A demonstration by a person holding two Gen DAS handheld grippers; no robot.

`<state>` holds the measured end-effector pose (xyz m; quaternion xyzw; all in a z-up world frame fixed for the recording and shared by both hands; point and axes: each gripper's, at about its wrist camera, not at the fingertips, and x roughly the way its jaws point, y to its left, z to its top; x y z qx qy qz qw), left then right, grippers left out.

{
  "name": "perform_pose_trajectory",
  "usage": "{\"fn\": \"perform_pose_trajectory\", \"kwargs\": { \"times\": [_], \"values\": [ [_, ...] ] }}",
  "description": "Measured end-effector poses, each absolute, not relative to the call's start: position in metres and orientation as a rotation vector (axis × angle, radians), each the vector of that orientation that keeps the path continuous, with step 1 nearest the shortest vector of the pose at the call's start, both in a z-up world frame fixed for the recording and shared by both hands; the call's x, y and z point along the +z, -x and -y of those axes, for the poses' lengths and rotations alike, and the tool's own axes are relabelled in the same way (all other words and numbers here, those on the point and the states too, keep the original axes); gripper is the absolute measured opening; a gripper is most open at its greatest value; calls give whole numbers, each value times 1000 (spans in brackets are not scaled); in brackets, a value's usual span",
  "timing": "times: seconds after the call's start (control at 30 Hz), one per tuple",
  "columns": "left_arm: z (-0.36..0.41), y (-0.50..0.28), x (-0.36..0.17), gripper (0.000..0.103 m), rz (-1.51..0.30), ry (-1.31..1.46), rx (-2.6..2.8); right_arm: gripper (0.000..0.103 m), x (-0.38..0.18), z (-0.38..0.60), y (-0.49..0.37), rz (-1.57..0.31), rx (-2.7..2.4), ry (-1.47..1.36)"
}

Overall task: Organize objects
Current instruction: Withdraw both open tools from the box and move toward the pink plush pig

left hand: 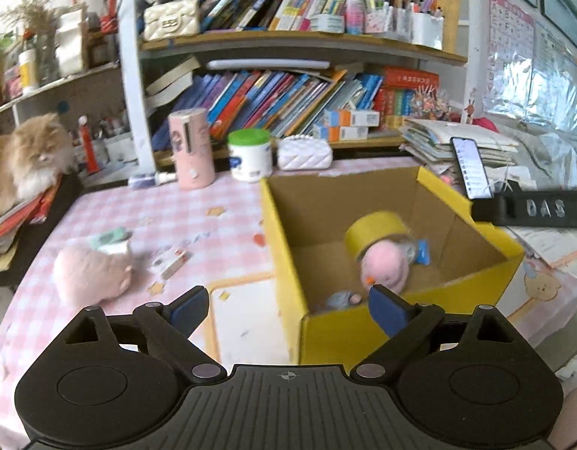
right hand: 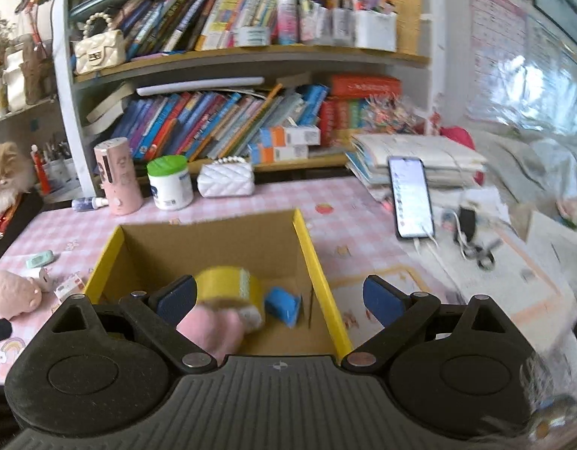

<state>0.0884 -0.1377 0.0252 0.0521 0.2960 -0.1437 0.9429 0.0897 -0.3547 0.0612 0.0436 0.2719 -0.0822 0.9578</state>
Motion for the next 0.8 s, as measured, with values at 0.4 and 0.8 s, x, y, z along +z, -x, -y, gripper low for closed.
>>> {"fn": "perform_pose_trajectory", "kwargs": {
  "times": [0.4,0.8],
  "values": [
    [85,-59,-5,96,-725,-113,-207,96,7,290,-42,-720,-223,-18],
    [44,-34,-12,97,-771,-140,-164,100,-10,229,-18,-801,-131,42]
  ]
}}
